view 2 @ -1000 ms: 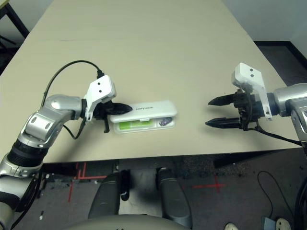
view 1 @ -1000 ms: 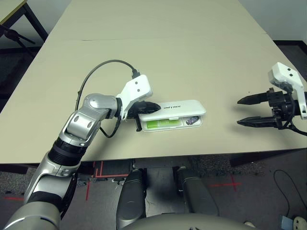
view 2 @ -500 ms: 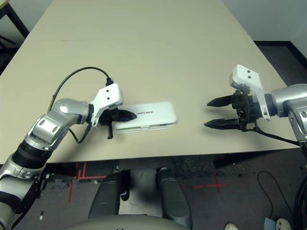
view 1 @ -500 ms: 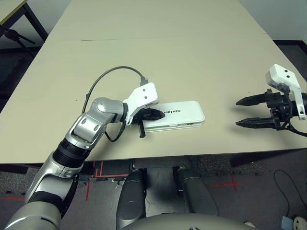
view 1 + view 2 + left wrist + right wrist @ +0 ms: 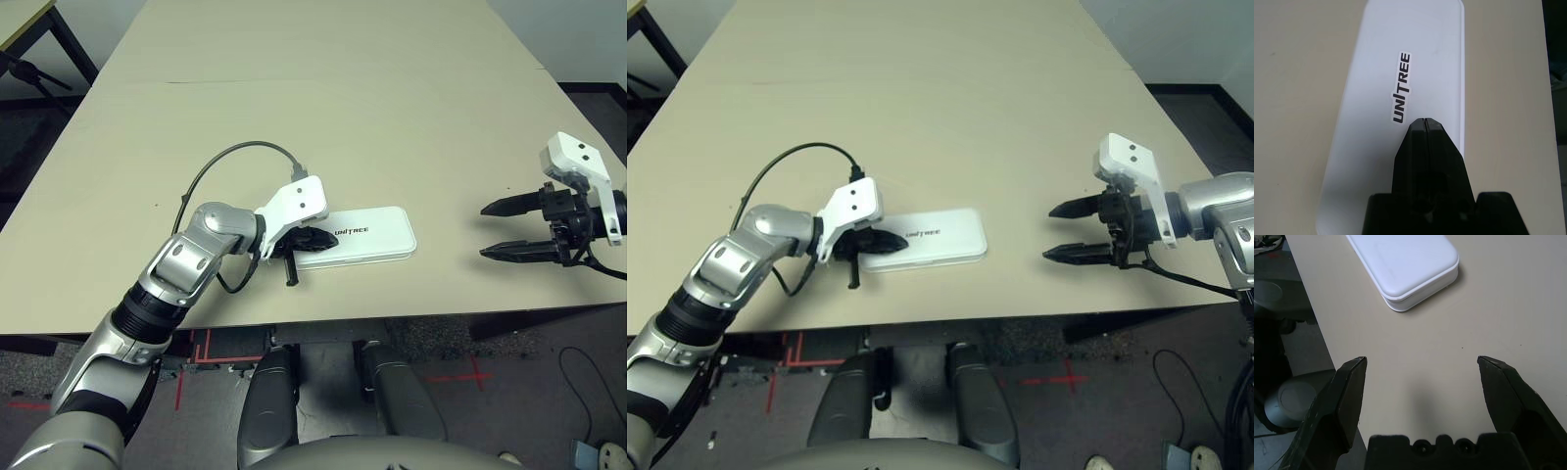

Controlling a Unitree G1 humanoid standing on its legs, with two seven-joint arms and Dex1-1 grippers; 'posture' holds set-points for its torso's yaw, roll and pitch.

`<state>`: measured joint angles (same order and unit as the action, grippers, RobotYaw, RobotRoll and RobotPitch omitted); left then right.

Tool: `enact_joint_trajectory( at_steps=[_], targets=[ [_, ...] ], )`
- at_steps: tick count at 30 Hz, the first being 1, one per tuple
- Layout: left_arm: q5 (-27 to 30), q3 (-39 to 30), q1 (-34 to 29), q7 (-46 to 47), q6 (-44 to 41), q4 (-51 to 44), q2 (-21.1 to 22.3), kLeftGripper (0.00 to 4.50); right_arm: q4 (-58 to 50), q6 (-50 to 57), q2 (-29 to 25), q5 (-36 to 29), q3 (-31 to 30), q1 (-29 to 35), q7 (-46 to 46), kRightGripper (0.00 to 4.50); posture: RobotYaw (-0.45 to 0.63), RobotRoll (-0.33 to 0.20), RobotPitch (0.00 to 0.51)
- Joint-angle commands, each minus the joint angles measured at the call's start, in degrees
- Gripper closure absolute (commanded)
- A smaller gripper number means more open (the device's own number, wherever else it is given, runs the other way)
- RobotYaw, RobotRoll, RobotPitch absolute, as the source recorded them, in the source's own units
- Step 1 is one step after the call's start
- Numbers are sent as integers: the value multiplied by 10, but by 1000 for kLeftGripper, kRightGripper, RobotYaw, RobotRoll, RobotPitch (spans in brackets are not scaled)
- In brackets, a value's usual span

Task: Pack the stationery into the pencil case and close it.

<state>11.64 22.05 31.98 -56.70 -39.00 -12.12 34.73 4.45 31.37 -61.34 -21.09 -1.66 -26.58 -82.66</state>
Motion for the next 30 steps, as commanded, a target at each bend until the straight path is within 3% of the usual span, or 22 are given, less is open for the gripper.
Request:
enact_joint_trajectory(
  at_steps=[1,9,15,19,23,27,30],
  targets=[
    [-12,27,-18,-4,-12,13,1,4453,-8,-3,3,6,-8,6,3,0,-36,0,182],
    [-10,16,-17,3,-3,14,-2,4453,-6,-11,14,11,-8,5,9,0,-34,0,183],
    [13,-57,-16,36,36,-1,-21,4453,0,-30,54,-5,18,-8,35,0,-37,0,182],
    [45,-139,-22,67,49,-9,-35,3256,16,-53,103,-23,49,-32,80,0,-40,0,181],
    [75,-239,-17,121,63,10,-51,1698,65,-111,160,-10,78,-63,154,0,-30,0,180],
    [70,-318,-8,179,102,65,-51,174,140,-173,205,18,100,-101,244,0,-16,0,177],
    [63,-379,8,234,147,138,-50,32,213,-220,228,44,113,-134,324,0,-8,0,174]
  ],
)
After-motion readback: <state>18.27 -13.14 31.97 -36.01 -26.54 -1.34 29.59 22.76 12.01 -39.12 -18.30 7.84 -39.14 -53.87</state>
